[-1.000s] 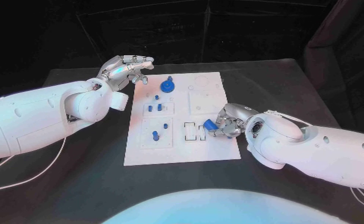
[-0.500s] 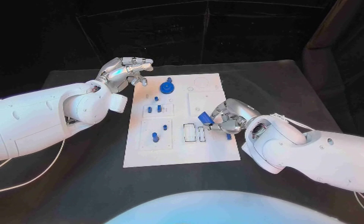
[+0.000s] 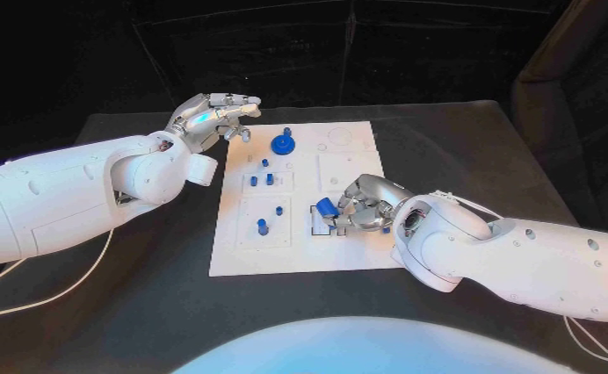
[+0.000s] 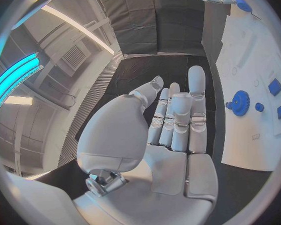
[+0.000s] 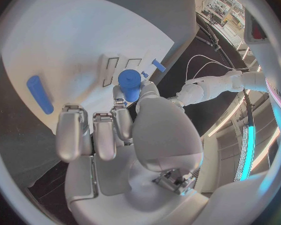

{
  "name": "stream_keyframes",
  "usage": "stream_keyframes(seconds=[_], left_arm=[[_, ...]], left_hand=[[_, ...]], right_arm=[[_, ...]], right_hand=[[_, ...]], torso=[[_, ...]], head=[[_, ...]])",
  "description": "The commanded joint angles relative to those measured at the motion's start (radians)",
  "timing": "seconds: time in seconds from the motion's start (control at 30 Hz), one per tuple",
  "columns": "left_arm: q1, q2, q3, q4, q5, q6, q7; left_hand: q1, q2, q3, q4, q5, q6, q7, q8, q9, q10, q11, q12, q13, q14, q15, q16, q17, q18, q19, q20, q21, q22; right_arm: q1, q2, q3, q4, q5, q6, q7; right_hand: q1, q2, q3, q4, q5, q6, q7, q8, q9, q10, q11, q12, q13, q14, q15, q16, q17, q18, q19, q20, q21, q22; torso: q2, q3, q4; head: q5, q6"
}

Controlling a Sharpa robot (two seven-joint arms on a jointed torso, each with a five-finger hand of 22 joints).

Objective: Assemble the parts on the task board

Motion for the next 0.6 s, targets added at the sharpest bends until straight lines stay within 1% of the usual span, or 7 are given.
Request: stream_keyframes(seconds=[0.03,0.07,0.2,0.33,0.47,0.53,0.6], left_arm=[[0.001,0.000,0.001,0.003,-0.003,0.011,0.006],[0.001,0.000,0.001,0.002,-0.003,0.011,0.006],[0.001,-0.001,0.001,0.002,-0.003,0.010,0.005],[0.002,0.000,0.001,0.002,-0.003,0.010,0.004],[0.002,0.000,0.001,-0.001,-0.003,0.009,0.003],[0.002,0.000,0.001,-0.003,-0.003,0.008,0.003],[0.002,0.000,0.001,-0.004,-0.003,0.007,0.003]], left_hand=[[0.003,0.006,-0.003,-0.003,-0.001,-0.004,-0.001,-0.004,0.000,-0.006,-0.001,0.007,0.001,-0.004,0.000,-0.004,-0.001,0.014,0.002,0.004,-0.004,-0.002],[0.003,0.006,-0.004,-0.003,-0.001,-0.005,0.000,-0.005,0.000,-0.006,-0.001,0.007,0.001,-0.004,0.000,-0.004,0.000,0.014,0.002,0.004,-0.005,-0.002],[0.002,0.006,-0.005,-0.003,-0.001,-0.005,0.000,-0.005,0.000,-0.007,0.000,0.007,0.001,-0.004,0.000,-0.003,0.000,0.013,0.002,0.004,-0.005,-0.002],[0.002,0.006,-0.005,-0.003,-0.001,-0.005,0.000,-0.005,0.000,-0.007,0.000,0.007,0.001,-0.004,0.000,-0.003,0.000,0.013,0.002,0.004,-0.005,-0.002],[0.002,0.006,-0.005,-0.003,-0.001,-0.005,0.000,-0.005,0.000,-0.007,0.000,0.007,0.001,-0.004,0.000,-0.003,0.000,0.013,0.002,0.004,-0.005,-0.002],[0.002,0.006,-0.005,-0.003,-0.001,-0.005,0.000,-0.005,0.000,-0.007,0.000,0.007,0.001,-0.004,0.000,-0.003,0.000,0.013,0.002,0.004,-0.005,-0.002],[0.002,0.006,-0.005,-0.003,-0.001,-0.005,0.000,-0.005,0.000,-0.007,0.000,0.007,0.001,-0.004,0.000,-0.003,0.000,0.013,0.002,0.004,-0.005,-0.002]], right_arm=[[0.001,0.010,0.000,-0.003,0.005,0.087,-0.053],[0.001,0.015,0.000,-0.004,0.005,0.094,-0.057],[0.001,0.028,0.000,-0.013,0.004,0.101,-0.066],[0.001,0.038,0.000,-0.024,-0.005,0.101,-0.074],[0.001,0.043,0.000,-0.030,-0.012,0.101,-0.078],[0.001,0.047,0.000,-0.032,-0.014,0.099,-0.078],[0.001,0.050,0.000,-0.033,-0.018,0.094,-0.077]], right_hand=[[-0.048,0.003,-0.021,-0.003,-0.044,0.046,-0.034,0.006,0.028,0.007,-0.003,-0.009,-0.003,0.074,-0.010,0.004,0.104,-0.008,0.002,-0.003,0.004,0.000],[-0.061,0.008,-0.026,-0.002,-0.059,0.048,-0.035,0.005,0.029,0.007,-0.003,-0.011,-0.005,0.074,-0.010,0.003,0.104,-0.007,0.002,-0.004,0.003,-0.001],[-0.082,0.018,-0.035,-0.001,-0.073,0.058,-0.039,0.006,0.033,0.009,-0.006,-0.013,-0.005,0.074,-0.012,0.002,0.102,-0.007,0.002,-0.005,0.003,-0.002],[-0.086,0.020,-0.038,-0.002,-0.075,0.060,-0.040,0.006,0.034,0.009,-0.007,-0.015,-0.005,0.074,-0.013,0.002,0.102,-0.007,0.002,-0.006,0.003,-0.002],[-0.089,0.023,-0.040,-0.002,-0.078,0.063,-0.041,0.007,0.036,0.011,-0.008,-0.014,-0.003,0.074,-0.014,0.003,0.104,-0.007,0.002,-0.007,0.003,-0.001],[-0.098,0.026,-0.046,-0.002,-0.091,0.065,-0.043,0.006,0.038,0.012,-0.010,-0.015,-0.002,0.075,-0.016,0.002,0.105,-0.007,0.003,-0.008,0.003,0.000],[-0.114,0.030,-0.056,-0.002,-0.123,0.067,-0.044,0.005,0.041,0.012,-0.010,-0.019,-0.004,0.074,-0.016,0.000,0.100,-0.008,0.003,-0.009,0.003,0.000]], torso=[[0.001,0.0004,-0.0010],[0.001,0.0010,-0.0014],[0.000,0.0013,-0.0047],[0.001,0.0004,-0.0020],[0.000,0.0015,-0.0028],[0.000,0.0016,-0.0031],[0.001,0.0014,-0.0036]], head=[[0.002,0.005],[0.002,0.005],[0.003,0.006],[0.001,0.009],[0.003,0.010],[0.002,0.010],[0.002,0.010]])
